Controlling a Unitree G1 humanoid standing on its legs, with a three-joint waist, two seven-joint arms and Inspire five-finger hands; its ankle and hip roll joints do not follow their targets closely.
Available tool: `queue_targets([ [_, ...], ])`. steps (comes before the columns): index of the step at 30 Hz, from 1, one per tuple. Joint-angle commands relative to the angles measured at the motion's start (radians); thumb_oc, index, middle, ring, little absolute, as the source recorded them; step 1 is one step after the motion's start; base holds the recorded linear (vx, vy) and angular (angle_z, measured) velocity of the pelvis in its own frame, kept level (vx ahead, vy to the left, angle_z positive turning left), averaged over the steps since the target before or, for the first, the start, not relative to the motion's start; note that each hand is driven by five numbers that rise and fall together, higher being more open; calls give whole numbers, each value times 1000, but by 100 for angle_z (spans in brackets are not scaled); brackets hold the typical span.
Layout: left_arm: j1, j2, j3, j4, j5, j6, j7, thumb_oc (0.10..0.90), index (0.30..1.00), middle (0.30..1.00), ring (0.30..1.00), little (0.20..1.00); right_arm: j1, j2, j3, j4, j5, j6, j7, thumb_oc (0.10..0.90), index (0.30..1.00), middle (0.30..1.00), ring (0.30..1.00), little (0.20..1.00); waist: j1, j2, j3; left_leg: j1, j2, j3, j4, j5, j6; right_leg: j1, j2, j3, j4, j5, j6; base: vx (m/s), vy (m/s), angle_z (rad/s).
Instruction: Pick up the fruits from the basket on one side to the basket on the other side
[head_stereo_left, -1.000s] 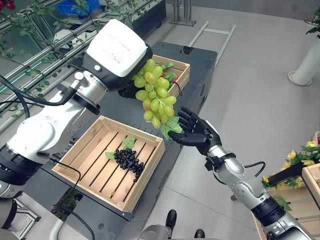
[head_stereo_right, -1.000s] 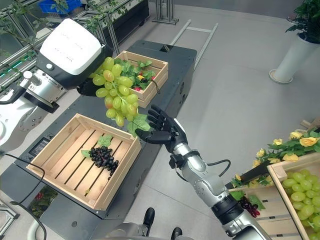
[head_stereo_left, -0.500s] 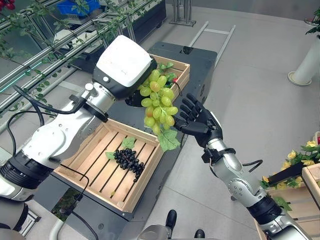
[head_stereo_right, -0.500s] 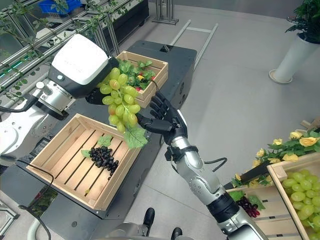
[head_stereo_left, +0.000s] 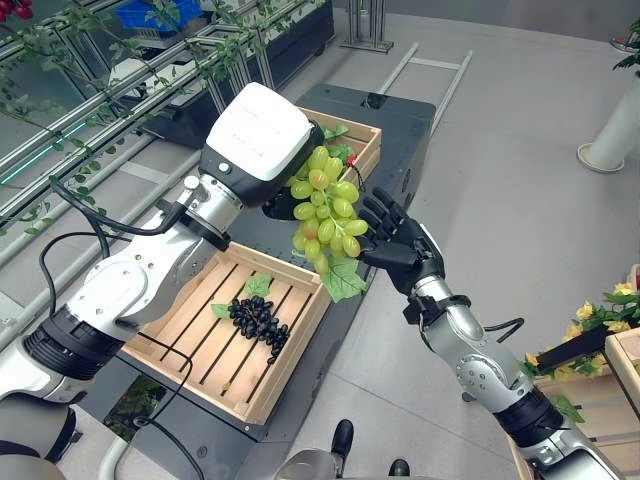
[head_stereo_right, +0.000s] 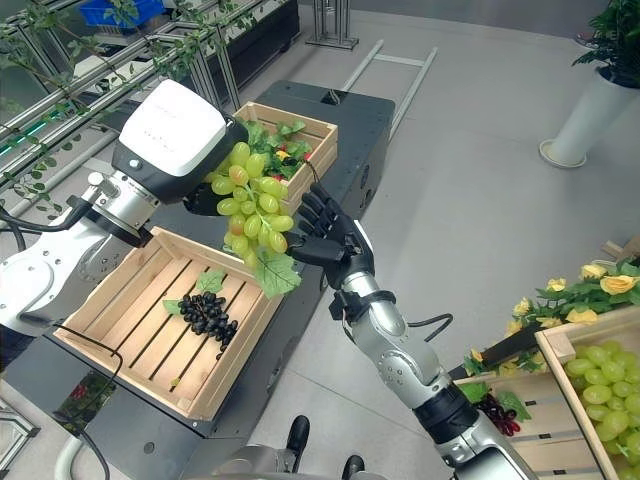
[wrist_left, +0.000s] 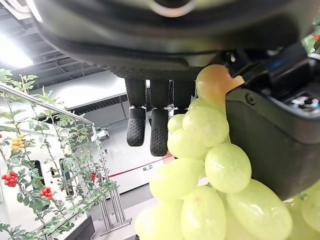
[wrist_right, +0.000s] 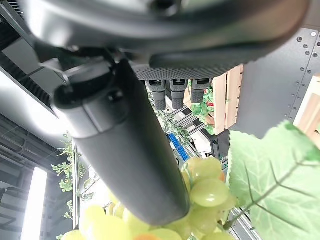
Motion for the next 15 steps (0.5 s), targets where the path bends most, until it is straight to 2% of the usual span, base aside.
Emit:
queue_targets([
  [1,-37,-17,122,33,-13,65,121,400,300,300,300,300,-88,15,5,-128,2,-45,128,800,900,900,900,900,6,-51,-144,72,-16,80,0,-152,-17,-55,-40,18,17,24,46,0,0,0],
  [7,-23,9,161,50,-17,65,136,400,300,300,300,300,-57,-19,-33,-109,-35,-50,134,800,900,900,900,900,0,-53,-146,74,-13,87,0,-154,-16,-55,-42,20,17,25,48,0,0,0],
  [15,19,57,235,54,-30,48,141,400,300,300,300,300,2,-91,-141,-109,-73,-32,143,800,900,900,900,900,-19,-52,-144,78,-11,98,0,-158,-14,-60,-40,31,22,24,50,0,0,0],
])
